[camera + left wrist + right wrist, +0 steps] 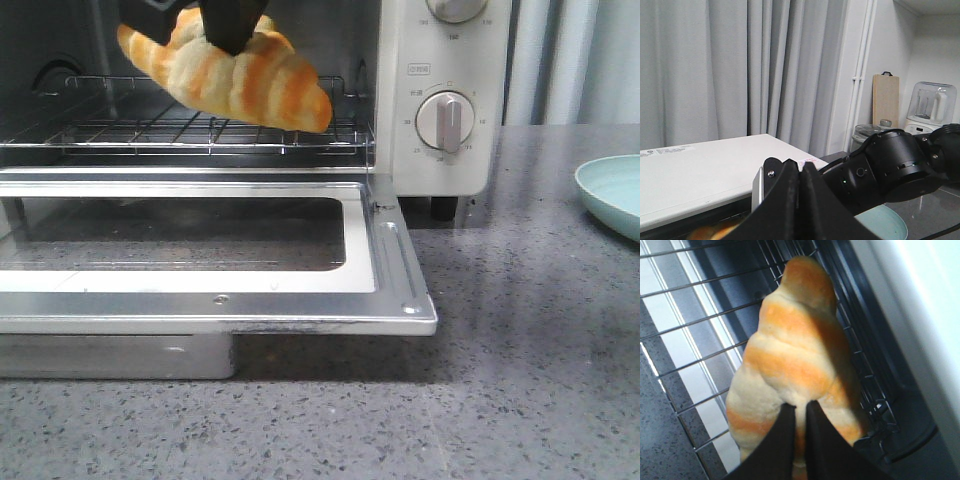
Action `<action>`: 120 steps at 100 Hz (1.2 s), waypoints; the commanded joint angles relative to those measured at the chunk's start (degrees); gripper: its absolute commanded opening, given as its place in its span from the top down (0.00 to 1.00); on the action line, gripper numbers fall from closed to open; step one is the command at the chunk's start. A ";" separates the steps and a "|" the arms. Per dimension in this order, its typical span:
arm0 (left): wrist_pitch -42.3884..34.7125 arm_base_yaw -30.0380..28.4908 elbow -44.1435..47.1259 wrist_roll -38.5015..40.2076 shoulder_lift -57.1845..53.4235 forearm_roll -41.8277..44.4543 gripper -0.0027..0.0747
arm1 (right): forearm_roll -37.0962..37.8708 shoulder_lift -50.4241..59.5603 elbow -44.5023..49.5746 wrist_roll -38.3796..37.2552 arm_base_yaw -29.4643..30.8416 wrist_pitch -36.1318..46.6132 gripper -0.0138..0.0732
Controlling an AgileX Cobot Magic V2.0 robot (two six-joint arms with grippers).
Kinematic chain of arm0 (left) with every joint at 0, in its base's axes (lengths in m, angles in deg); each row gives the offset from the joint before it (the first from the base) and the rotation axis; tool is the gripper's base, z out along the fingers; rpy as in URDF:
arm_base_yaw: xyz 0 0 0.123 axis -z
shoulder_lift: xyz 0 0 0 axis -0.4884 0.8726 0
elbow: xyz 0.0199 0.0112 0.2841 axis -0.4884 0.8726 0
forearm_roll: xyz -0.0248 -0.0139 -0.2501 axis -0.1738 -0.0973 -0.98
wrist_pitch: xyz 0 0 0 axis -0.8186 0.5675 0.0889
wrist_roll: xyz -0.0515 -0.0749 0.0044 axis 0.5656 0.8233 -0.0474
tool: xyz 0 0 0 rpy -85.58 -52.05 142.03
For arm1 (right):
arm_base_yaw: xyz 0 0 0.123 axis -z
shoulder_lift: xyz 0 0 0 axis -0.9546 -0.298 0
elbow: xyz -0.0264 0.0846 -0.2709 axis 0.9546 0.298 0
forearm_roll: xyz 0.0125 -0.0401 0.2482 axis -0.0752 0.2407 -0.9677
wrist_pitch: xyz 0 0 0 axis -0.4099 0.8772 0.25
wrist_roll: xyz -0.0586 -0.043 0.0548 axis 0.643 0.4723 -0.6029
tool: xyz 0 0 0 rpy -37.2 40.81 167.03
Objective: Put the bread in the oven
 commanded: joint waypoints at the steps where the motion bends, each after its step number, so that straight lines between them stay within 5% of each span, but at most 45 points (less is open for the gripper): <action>1: -2.85 0.10 -1.88 -0.02 0.52 -1.57 0.99 | 2.83 2.08 -2.24 -0.10 0.04 2.15 0.89; 9: -2.81 0.10 -1.88 -0.02 0.52 -1.57 0.99 | 2.37 2.08 -2.24 -0.10 0.04 2.27 0.80; 31: -2.04 0.10 -1.88 -0.02 0.52 -1.57 0.99 | 2.57 2.19 -2.24 -2.23 0.04 2.50 0.29; 76: -2.85 -0.03 -1.88 -0.02 0.52 -0.49 0.99 | 3.18 5.64 -2.24 -3.14 -2.75 6.16 0.28; 120: -3.30 -0.03 -0.62 -0.02 -2.54 0.54 0.99 | 0.90 8.98 -2.24 -3.19 -8.45 0.95 0.28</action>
